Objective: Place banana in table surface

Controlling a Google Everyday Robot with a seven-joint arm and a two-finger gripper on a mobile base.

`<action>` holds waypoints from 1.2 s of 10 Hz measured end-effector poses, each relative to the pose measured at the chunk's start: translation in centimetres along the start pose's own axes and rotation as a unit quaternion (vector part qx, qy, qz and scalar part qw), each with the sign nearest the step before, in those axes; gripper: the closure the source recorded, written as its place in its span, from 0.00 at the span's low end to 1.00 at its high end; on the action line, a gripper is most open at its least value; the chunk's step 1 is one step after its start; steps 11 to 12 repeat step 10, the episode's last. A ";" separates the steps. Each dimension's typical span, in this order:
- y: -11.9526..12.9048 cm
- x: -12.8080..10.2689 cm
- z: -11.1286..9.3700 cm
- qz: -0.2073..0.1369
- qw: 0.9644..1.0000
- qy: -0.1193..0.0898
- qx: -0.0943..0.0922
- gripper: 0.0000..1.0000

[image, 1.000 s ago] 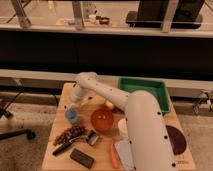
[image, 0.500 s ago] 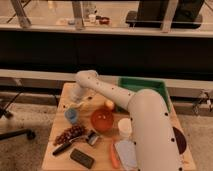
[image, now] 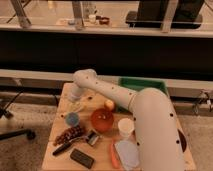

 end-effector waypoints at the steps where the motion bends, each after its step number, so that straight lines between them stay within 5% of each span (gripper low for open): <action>1: 0.0 -0.2 -0.1 -0.002 1.000 -0.001 0.000 0.20; 12: -0.1 -1.9 -0.3 -0.016 1.000 0.005 -0.004 0.20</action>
